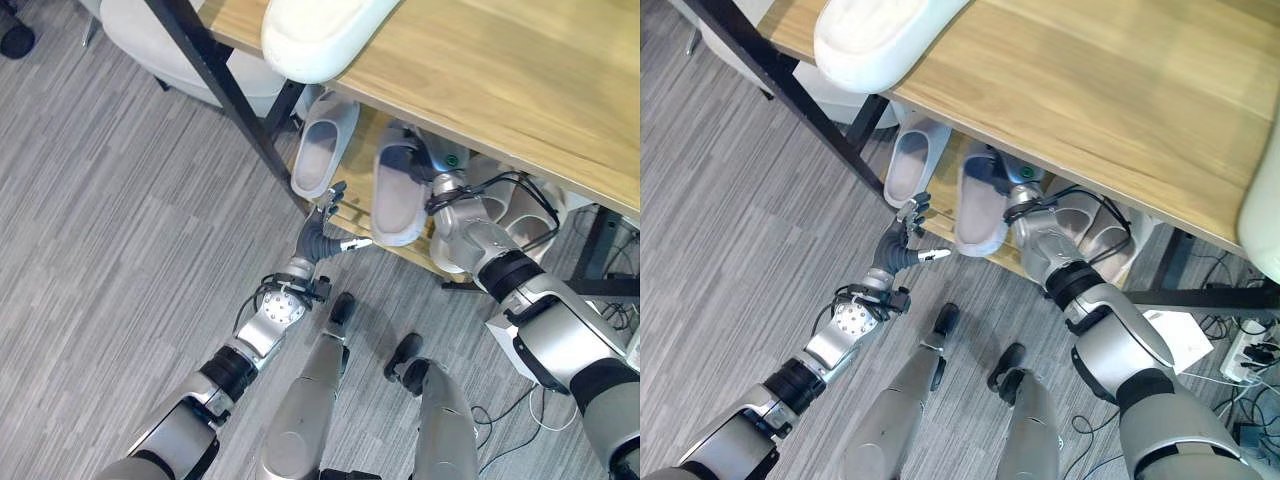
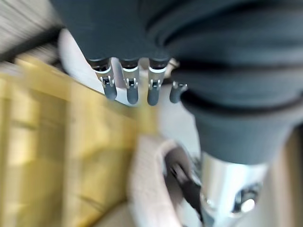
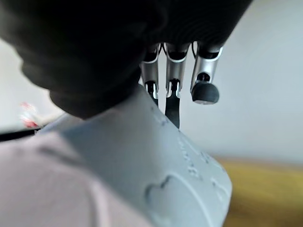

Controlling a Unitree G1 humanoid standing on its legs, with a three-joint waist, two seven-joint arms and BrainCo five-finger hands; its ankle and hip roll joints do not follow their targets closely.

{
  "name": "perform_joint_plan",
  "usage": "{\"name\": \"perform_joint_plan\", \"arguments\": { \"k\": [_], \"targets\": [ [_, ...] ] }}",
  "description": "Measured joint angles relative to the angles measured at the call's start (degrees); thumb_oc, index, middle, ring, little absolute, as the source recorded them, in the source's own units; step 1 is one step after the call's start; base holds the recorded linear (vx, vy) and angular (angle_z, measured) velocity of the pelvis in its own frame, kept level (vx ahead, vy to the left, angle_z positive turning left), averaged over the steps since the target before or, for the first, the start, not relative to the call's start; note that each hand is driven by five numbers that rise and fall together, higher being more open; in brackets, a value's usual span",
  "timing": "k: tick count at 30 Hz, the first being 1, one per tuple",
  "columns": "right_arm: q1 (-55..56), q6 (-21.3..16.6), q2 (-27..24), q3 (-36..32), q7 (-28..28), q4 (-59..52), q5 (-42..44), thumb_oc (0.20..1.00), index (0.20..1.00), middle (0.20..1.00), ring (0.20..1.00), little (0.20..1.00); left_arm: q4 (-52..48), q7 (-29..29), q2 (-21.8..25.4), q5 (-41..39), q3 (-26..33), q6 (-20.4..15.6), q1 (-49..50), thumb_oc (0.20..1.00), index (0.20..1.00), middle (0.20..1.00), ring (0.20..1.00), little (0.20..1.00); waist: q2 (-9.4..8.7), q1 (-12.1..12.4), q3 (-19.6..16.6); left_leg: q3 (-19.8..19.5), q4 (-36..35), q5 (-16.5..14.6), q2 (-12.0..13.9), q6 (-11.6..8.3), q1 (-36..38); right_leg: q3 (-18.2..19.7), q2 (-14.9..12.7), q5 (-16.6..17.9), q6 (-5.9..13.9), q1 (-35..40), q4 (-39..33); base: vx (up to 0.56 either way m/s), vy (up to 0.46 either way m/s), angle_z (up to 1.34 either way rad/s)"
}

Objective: Arrange the slippers neatly on the shoe rack.

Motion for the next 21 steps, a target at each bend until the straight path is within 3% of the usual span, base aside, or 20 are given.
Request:
{"name": "perform_joint_plan", "arguments": {
  "k": [5, 17, 18, 19, 21],
  "targets": [
    [-0.4, 0.0, 0.2, -2.0, -0.9, 2.2, 4.0, 0.200, 0.200, 0.200, 0.200, 0.200, -1.0, -0.1, 0.5, -0.8, -0.1, 0.7, 3.4, 1.000, 1.000, 1.000, 1.000, 1.000, 0.94, 1.9, 0.5, -1.5, -0.2, 0.2, -1.1, -0.25, -2.1, -1.2, -1.4, -1.4, -0.22, -2.0, 1.8, 0.01, 0.007, 0.19],
    [-2.8, 0.1, 0.7, -4.5, -4.8, 8.3, 8.8, 0.200, 0.200, 0.200, 0.200, 0.200, -1.4, 0.1, 0.3, -1.6, -0.2, 0.8, 2.1, 1.000, 1.000, 1.000, 1.000, 1.000, 1.13, 2.1, 0.6, -2.6, -0.2, 0.5, -2.2, -0.69, -3.8, -2.3, -2.8, -2.7, -0.48, -3.8, 3.5, 0.01, 0.007, 0.07],
    [-3.0, 0.1, 0.7, -4.5, -4.9, 8.8, 9.5, 0.423, 0.423, 0.423, 0.423, 0.423, -1.4, 0.2, 0.3, -1.6, -0.2, 0.8, 2.0, 1.000, 1.000, 1.000, 1.000, 1.000, 1.13, 2.2, 0.6, -2.6, -0.2, 0.5, -2.2, -0.70, -3.8, -2.3, -2.8, -2.7, -0.46, -3.9, 3.5, 0.00, 0.000, 0.00],
    [-3.1, 0.0, 0.6, -4.7, -5.2, 8.9, 10.4, 1.000, 1.000, 1.000, 1.000, 1.000, -1.4, 0.3, 0.3, -1.6, -0.3, 0.8, 1.8, 1.000, 1.000, 1.000, 1.000, 1.000, 1.14, 2.2, 0.6, -2.7, -0.2, 0.5, -2.1, -0.71, -3.9, -2.3, -2.8, -2.7, -0.42, -3.9, 3.5, 0.00, 0.000, 0.00],
    [-3.7, -0.2, 0.7, -4.7, -5.4, 9.4, 12.2, 1.000, 1.000, 1.000, 1.000, 1.000, -1.4, 0.4, 0.2, -1.6, -0.6, 0.8, 0.7, 1.000, 1.000, 1.000, 1.000, 1.000, 1.15, 2.2, 0.6, -2.9, -0.2, 0.6, -2.1, -0.82, -4.2, -2.3, -2.8, -2.7, -0.39, -4.2, 3.6, 0.00, 0.000, 0.00]
  ]
}}
